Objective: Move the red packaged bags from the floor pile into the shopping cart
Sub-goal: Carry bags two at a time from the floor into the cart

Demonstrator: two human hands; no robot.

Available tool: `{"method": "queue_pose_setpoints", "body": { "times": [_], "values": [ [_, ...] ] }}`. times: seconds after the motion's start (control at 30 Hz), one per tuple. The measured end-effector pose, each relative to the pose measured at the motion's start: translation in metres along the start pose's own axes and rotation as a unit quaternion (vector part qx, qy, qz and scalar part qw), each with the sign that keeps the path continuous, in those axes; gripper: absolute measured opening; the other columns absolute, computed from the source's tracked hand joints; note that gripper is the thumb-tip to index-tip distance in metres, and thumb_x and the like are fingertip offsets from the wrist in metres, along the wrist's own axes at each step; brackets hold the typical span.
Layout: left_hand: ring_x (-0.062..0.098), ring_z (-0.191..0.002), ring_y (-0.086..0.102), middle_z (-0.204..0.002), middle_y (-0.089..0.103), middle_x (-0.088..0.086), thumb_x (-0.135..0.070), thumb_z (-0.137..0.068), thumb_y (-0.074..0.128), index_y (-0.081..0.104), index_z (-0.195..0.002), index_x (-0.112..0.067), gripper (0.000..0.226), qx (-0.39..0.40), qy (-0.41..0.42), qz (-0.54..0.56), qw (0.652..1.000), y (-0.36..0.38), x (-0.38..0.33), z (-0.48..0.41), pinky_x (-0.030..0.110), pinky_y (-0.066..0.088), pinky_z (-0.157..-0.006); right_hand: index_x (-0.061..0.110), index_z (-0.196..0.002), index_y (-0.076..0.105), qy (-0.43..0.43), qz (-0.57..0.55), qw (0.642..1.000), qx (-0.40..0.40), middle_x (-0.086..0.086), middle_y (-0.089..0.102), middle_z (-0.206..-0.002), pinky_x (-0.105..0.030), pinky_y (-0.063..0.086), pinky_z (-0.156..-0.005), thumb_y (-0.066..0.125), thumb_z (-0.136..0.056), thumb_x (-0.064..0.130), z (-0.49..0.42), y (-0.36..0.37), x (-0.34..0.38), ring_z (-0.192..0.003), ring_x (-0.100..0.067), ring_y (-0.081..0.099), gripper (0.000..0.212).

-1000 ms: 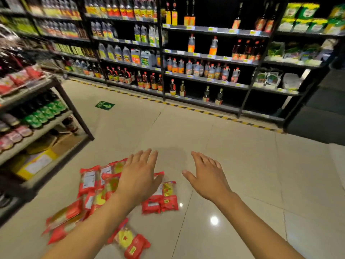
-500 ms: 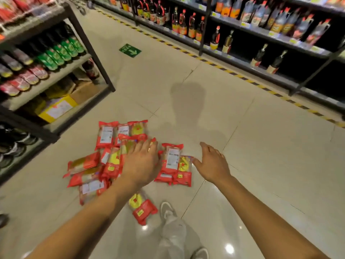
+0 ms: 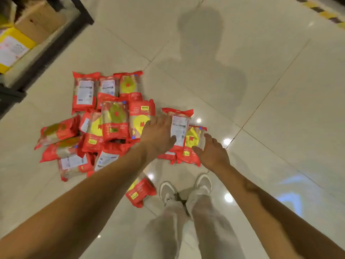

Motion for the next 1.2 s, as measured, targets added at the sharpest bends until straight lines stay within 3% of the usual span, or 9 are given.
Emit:
{"method": "queue_pose_setpoints", "body": {
  "times": [0.13,0.33,0.47,0.6,0.67,0.8,0.9,1.03,1.2],
  "values": [
    [0.037,-0.135,0.042,-0.152,0.041,0.011,-0.047,-0.092,0.059,0.023,-0.157,-0.016,0.081,0.046,-0.055,0.069,0.995,0.11,0.022,-0.066,0.046,0.043,-0.101,0.018,-0.157,0.024,0.042,-0.076,0.995,0.047,-0.017,0.044,-0.15,-0.048,0.041,-0.108,0.057,-0.094,0.058,-0.087,0.071,-0.05,-0.135,-0.038,0.046,0.081],
    [0.04,-0.149,0.023,-0.164,0.019,0.016,-0.059,-0.08,0.07,0.018,-0.159,-0.019,0.102,0.061,-0.12,0.183,0.974,0.24,0.067,-0.146,0.055,0.028,-0.12,0.011,-0.158,0.021,0.069,-0.145,0.984,0.08,-0.017,0.045,-0.153,-0.036,0.043,-0.101,0.065,-0.095,0.046,-0.205,0.141,-0.117,-0.133,-0.035,0.051,0.085],
    [0.021,-0.121,0.049,-0.129,0.049,0.002,-0.054,-0.073,0.083,0.043,-0.142,-0.015,0.089,0.08,-0.149,0.285,0.944,0.294,0.091,-0.193,0.045,0.041,-0.111,0.01,-0.154,0.029,0.101,-0.172,0.974,0.106,-0.014,0.052,-0.147,-0.034,0.049,-0.088,0.071,-0.09,0.049,-0.266,0.182,-0.143,-0.123,-0.034,0.06,0.085],
    [0.02,-0.113,0.068,-0.121,0.07,-0.007,-0.078,-0.031,0.09,0.049,-0.133,-0.027,0.121,0.109,-0.154,0.42,0.887,0.409,0.145,-0.262,0.046,0.057,-0.095,0.012,-0.132,0.039,0.117,-0.228,0.961,0.101,-0.007,0.063,-0.121,-0.038,0.06,-0.076,0.083,-0.079,0.049,-0.313,0.219,-0.158,-0.091,-0.024,0.07,0.078],
    [0.019,-0.109,0.07,-0.117,0.072,-0.007,-0.067,-0.037,0.096,0.053,-0.13,-0.025,0.111,0.106,-0.185,0.453,0.866,0.394,0.142,-0.26,0.042,0.058,-0.092,0.012,-0.124,0.032,0.143,-0.267,0.951,0.062,-0.007,0.059,-0.114,-0.035,0.057,-0.068,0.085,-0.08,0.036,-0.325,0.229,-0.162,-0.083,-0.022,0.066,0.073],
    [0.021,-0.093,0.075,-0.102,0.077,0.002,-0.015,-0.059,0.097,0.068,-0.105,-0.016,0.054,0.131,-0.191,0.489,0.841,0.332,0.101,-0.233,0.04,0.061,-0.087,0.013,-0.129,0.029,0.165,-0.335,0.928,-0.003,-0.006,0.053,-0.113,-0.043,0.058,-0.076,0.093,-0.071,0.026,-0.332,0.24,-0.168,-0.087,-0.026,0.065,0.088],
    [0.02,-0.088,0.076,-0.096,0.079,0.0,-0.029,-0.041,0.101,0.071,-0.103,-0.017,0.069,0.109,-0.198,0.49,0.842,0.326,0.1,-0.229,0.041,0.062,-0.084,0.015,-0.145,0.029,0.159,-0.34,0.926,-0.042,-0.006,0.055,-0.12,-0.049,0.059,-0.085,0.096,-0.064,0.034,-0.328,0.238,-0.166,-0.103,-0.034,0.067,0.106],
    [0.008,-0.074,0.074,-0.086,0.076,-0.006,-0.011,-0.06,0.096,0.069,-0.09,-0.02,0.041,0.048,-0.189,0.504,0.842,0.3,0.094,-0.191,0.017,0.057,-0.06,0.008,-0.131,0.05,0.135,-0.256,0.953,-0.085,-0.015,0.058,-0.126,-0.042,0.056,-0.086,0.092,-0.064,0.047,-0.299,0.197,-0.162,-0.106,-0.032,0.064,0.089],
    [0.019,-0.09,0.072,-0.101,0.072,-0.001,-0.01,-0.062,0.096,0.057,-0.102,-0.017,0.057,-0.038,-0.209,0.569,0.794,0.218,0.104,-0.106,0.026,0.057,-0.069,0.024,-0.111,0.046,0.058,-0.266,0.954,-0.126,-0.006,0.057,-0.117,-0.046,0.053,-0.093,0.092,-0.067,0.045,-0.209,0.081,-0.118,-0.109,-0.027,0.059,0.068]
  ]
}}
Point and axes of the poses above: each hand's wrist, its own z-axis away from the middle knuckle, its own y-axis out of the palm, x = y × z, the point moved 6 cm from there along -z, towards the middle knuckle
